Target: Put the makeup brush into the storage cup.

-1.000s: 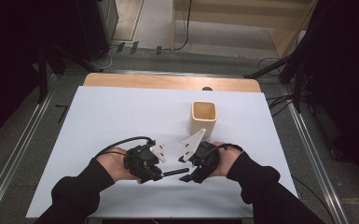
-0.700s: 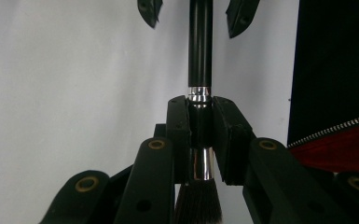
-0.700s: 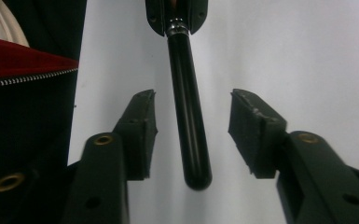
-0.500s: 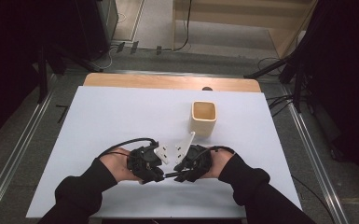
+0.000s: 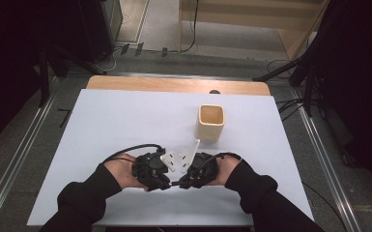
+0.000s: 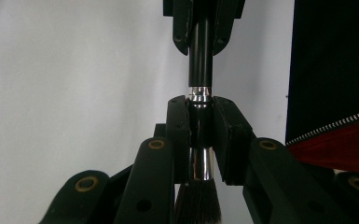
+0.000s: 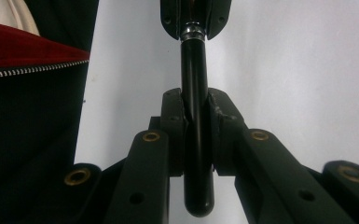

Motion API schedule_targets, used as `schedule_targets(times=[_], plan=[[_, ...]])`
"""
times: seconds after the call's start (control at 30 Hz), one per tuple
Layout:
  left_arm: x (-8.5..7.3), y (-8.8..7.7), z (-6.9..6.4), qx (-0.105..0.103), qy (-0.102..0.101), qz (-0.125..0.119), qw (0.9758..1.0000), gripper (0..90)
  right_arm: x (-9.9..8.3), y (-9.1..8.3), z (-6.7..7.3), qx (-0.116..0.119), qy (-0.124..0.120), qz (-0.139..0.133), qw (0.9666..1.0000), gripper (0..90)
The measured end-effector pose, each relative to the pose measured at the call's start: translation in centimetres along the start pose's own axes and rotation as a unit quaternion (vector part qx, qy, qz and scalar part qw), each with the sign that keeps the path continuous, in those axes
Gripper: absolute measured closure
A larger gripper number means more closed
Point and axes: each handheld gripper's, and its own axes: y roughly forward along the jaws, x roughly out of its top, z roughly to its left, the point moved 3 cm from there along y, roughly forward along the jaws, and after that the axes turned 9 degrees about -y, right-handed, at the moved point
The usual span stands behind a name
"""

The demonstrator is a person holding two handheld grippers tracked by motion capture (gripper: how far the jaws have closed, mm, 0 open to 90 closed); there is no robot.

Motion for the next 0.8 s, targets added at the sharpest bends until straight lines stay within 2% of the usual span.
schedule_targets(times=[0.2, 0.3, 0.4, 0.47, 0.57, 0.6, 0.7, 0.73, 0.8], plan=[[-0.1, -0.3, 0.2, -0.004, 0.000, -0.007, 1.0000, 77.2, -0.1, -0.1, -0.1, 0.006, 0.006, -0.006, 0.9999, 79.5], [-0.2, -0.4, 0.3, -0.014, -0.013, -0.013, 0.9997, 76.2, -0.1, -0.3, -0.1, 0.008, 0.007, -0.012, 0.9999, 79.5], [-0.2, -0.6, 0.4, -0.022, -0.025, -0.019, 0.9993, 63.3, -0.2, -0.4, 0.0, 0.009, 0.010, -0.011, 0.9999, 79.5], [-0.4, -0.8, 0.7, -0.020, -0.030, -0.030, 0.9989, 56.1, -0.3, -0.5, -0.1, 0.006, 0.012, -0.014, 0.9998, 79.5], [-0.9, -1.0, 1.4, -0.036, -0.056, -0.050, 0.9965, 46.2, -0.5, -0.8, -0.1, 0.005, 0.021, -0.018, 0.9996, 79.5], [-1.0, -1.2, 1.5, -0.031, -0.067, -0.055, 0.9957, 44.8, -0.7, -0.8, -0.2, 0.004, 0.016, -0.022, 0.9996, 79.5], [-1.4, -1.6, 1.8, -0.032, -0.076, -0.078, 0.9935, 41.7, -1.2, -1.0, -0.1, 0.005, 0.031, -0.035, 0.9989, 79.5], [-1.5, -1.7, 1.9, -0.027, -0.079, -0.084, 0.9930, 40.3, -1.4, -1.1, -0.1, 0.005, 0.049, -0.035, 0.9982, 79.5], [-1.8, -1.9, 2.1, -0.024, -0.085, -0.091, 0.9920, 39.2, -1.8, -1.2, 0.0, 0.005, 0.066, -0.034, 0.9972, 79.5]])
